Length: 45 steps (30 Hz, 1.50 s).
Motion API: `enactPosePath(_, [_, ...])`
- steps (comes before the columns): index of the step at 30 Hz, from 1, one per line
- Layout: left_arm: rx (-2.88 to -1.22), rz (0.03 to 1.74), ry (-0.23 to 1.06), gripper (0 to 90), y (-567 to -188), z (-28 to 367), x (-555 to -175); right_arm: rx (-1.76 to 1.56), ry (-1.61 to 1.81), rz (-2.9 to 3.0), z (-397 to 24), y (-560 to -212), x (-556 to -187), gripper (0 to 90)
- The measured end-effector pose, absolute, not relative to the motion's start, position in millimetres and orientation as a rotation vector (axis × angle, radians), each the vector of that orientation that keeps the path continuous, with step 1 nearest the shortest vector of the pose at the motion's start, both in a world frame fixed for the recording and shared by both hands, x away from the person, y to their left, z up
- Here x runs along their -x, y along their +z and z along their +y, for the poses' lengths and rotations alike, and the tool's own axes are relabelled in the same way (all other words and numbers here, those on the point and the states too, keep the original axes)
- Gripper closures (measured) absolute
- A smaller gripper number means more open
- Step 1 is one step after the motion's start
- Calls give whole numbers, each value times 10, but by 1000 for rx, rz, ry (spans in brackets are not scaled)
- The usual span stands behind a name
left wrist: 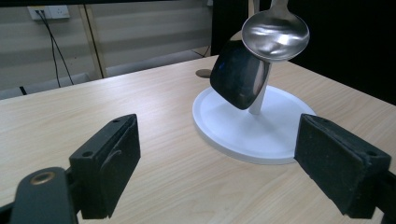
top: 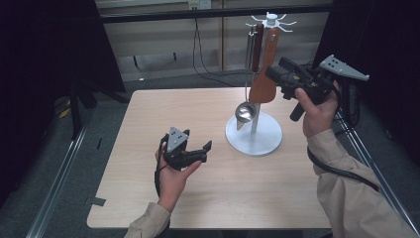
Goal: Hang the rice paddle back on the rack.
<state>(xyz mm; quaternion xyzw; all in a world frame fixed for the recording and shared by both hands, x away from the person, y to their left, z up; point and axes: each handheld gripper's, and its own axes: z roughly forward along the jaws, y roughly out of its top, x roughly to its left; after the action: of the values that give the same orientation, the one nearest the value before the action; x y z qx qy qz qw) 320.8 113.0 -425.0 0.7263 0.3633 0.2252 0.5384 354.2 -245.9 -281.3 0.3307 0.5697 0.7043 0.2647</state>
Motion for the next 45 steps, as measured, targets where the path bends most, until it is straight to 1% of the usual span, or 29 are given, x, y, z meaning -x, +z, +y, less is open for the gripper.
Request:
enactPosePath(6, [-1719,868,535,141,-4243,1130,-3207,-887,1900,1542,-2438,-2845,-3501,272])
enactPosePath(8, [-1740,859,543,141,-4241,1140,-3207,-887,1902,1546,-2435,-2852,-3495,269])
enactPosePath(19, [-1730,866,535,136,-4252,1121,-3203,-870,1887,1582,-2414,-2949,-3433,219])
enactPosePath(27, [-1746,859,539,132,-4256,1124,-3205,-859,1863,1606,-2382,-3025,-3390,199])
enactPosePath(45, [-1747,856,537,130,-4270,1110,-3203,-853,1859,1639,-2360,-3219,-3326,193])
